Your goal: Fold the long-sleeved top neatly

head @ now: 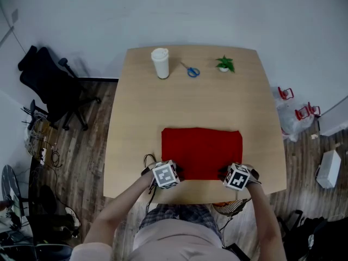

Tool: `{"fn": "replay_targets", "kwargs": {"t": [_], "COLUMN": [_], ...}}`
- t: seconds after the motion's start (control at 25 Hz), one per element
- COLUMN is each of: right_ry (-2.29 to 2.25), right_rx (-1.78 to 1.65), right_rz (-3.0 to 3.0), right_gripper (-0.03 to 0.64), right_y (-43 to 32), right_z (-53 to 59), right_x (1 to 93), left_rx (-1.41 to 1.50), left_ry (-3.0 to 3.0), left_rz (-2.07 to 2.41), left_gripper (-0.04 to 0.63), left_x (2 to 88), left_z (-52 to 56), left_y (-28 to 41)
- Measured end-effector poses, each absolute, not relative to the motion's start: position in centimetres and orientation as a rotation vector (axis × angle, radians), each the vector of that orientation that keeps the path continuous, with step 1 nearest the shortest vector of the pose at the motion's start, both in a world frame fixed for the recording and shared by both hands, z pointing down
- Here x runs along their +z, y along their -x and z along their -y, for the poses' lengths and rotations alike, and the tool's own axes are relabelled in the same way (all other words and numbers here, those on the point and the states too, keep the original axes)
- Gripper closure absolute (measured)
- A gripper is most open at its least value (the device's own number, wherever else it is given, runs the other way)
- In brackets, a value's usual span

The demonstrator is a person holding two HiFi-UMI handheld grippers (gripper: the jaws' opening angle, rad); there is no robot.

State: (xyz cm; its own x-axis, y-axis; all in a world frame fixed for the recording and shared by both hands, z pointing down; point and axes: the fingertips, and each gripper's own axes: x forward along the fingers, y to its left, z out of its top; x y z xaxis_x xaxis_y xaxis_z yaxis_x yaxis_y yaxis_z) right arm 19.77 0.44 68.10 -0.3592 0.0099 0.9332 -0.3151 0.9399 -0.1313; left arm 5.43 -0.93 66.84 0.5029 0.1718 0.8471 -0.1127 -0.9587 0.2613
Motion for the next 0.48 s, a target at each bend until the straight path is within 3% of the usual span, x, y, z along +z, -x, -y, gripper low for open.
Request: {"fn": "replay_targets", "kwargs": {"t": [0.16, 0.48], "right_ry": [-0.207, -0.237], "right_rx": [0.421, 0.483], "right_rz": [1.913, 1.964], "right_gripper": [0.447, 0.423], "right_y": [-19.6, -19.2], "right_z": [-1.4, -0.8], "right_x": [69.0, 67.7], "left_rx": [1.417, 1.388], "left_ry": [-2.431, -2.437], "left_rz": [-0.117, -0.139], "left_gripper": [0.36, 0.348], "left_x": [66.9, 66.4], "left_z": [-0.2, -0.1], "left_y": [-5.5, -5.5]}}
